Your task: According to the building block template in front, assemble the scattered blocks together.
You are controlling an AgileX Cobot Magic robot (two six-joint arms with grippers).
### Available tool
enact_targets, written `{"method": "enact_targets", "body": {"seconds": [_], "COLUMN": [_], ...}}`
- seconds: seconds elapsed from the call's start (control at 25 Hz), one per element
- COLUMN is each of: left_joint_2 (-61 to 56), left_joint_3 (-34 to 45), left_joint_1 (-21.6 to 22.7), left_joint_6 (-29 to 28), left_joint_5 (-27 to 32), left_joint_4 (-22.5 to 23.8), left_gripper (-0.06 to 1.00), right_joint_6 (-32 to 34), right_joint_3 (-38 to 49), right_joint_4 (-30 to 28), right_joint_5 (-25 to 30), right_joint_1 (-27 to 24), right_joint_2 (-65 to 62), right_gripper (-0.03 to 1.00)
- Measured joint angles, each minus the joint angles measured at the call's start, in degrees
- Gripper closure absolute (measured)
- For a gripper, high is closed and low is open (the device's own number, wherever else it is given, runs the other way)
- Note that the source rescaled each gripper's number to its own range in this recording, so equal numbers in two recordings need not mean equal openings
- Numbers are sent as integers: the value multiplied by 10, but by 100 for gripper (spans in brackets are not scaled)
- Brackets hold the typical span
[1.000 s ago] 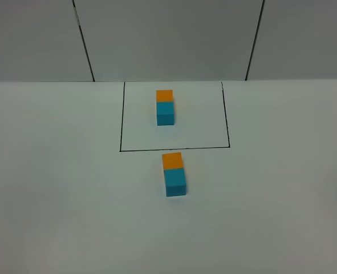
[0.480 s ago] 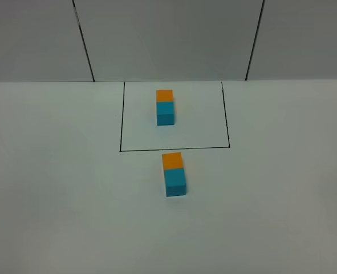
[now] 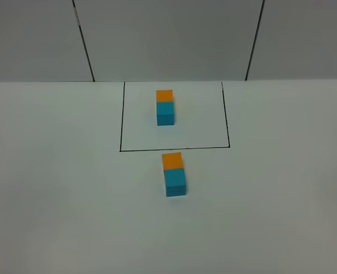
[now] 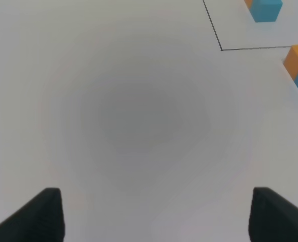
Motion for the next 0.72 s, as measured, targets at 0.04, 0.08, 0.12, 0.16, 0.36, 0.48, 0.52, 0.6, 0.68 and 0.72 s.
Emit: {"method": "enact_targets", "body": {"seconds": [0.04, 0.08, 0.12, 0.16, 0.36, 0.48, 0.52, 0.6, 0.68, 0.72], "left_joint_2": [0, 0, 0, 0, 0, 0, 0, 0, 0, 0], "left_joint_3": [0, 0, 0, 0, 0, 0, 0, 0, 0, 0], "left_joint_1": [0, 0, 0, 0, 0, 0, 0, 0, 0, 0], "left_joint_6": [0, 0, 0, 0, 1, 1, 0, 1, 1, 1], "left_joint_5": [0, 0, 0, 0, 0, 0, 0, 0, 0, 0], "left_joint_4": [0, 0, 0, 0, 0, 0, 0, 0, 0, 0], "left_gripper": [27, 27, 27, 27, 27, 27, 27, 27, 27, 27], "right_joint_6": [0, 0, 0, 0, 0, 0, 0, 0, 0, 0], "right_joint_3": [0, 0, 0, 0, 0, 0, 0, 0, 0, 0], "right_joint_4": [0, 0, 0, 0, 0, 0, 0, 0, 0, 0], "right_joint_5": [0, 0, 0, 0, 0, 0, 0, 0, 0, 0], "right_joint_1": [0, 0, 0, 0, 0, 0, 0, 0, 0, 0], "right_joint_2": [0, 0, 0, 0, 0, 0, 0, 0, 0, 0], "right_gripper": [23, 23, 23, 23, 23, 23, 23, 23, 23, 23]}}
